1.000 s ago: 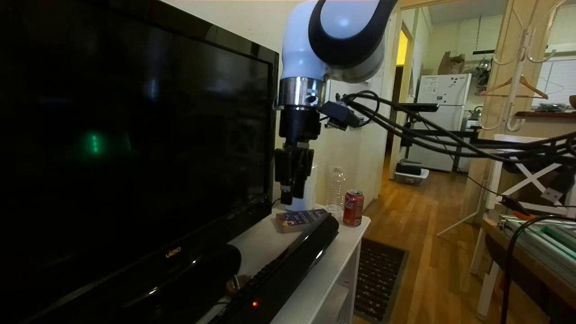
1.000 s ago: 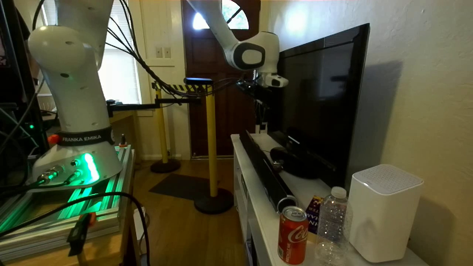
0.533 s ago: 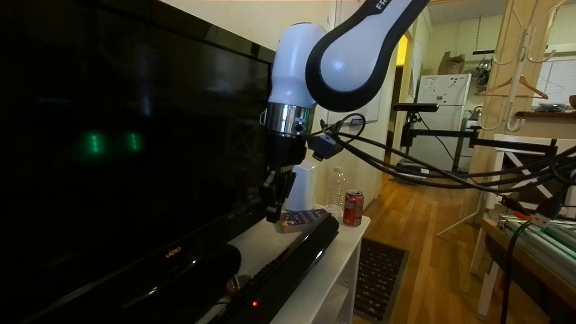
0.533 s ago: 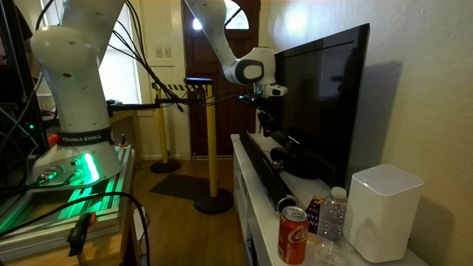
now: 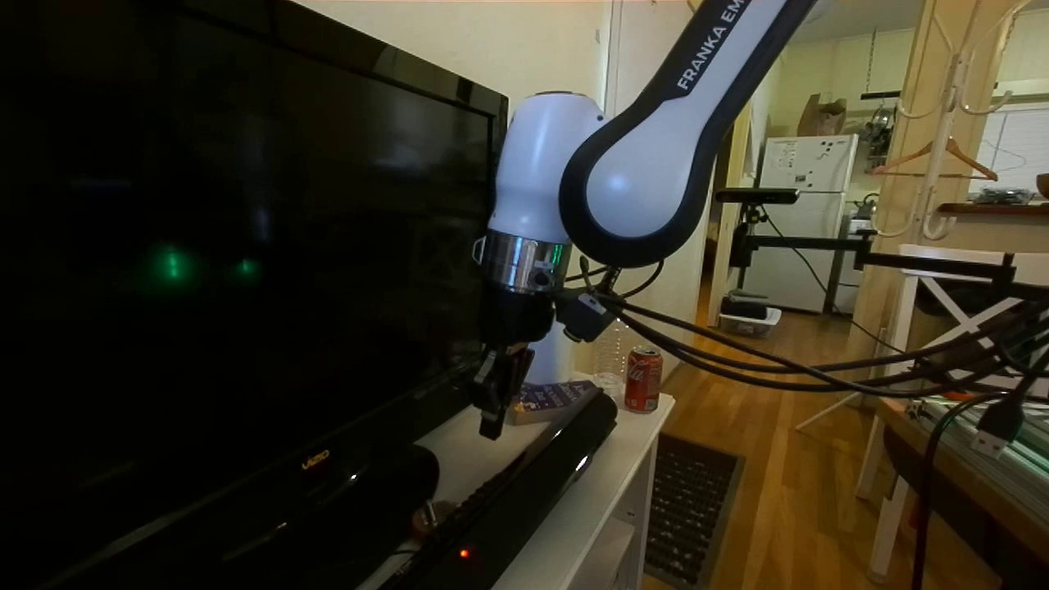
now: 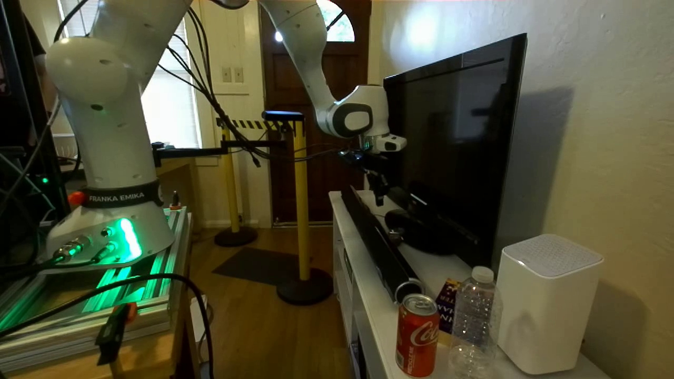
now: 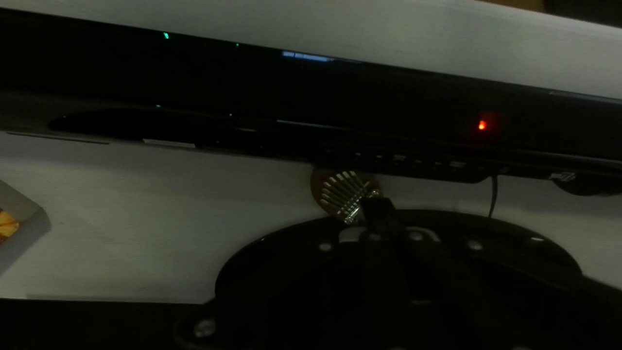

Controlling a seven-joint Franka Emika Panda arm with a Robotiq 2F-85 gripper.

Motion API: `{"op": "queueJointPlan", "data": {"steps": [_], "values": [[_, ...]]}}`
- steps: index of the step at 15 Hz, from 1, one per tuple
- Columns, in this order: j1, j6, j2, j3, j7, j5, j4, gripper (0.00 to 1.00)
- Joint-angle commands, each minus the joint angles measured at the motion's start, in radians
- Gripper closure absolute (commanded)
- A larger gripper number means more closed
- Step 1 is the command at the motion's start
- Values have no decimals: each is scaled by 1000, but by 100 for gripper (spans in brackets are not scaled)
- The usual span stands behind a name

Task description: Press a button on the home theatre

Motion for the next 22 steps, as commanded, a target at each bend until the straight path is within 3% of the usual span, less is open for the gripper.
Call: {"op": "queueJointPlan", "data": {"steps": [1, 14, 22], "values": [[-4, -11, 8, 0, 4, -8, 13, 100], [-134, -14, 152, 112, -138, 31, 148, 100], [-148, -39, 180, 131, -146, 33, 177, 100]]}}
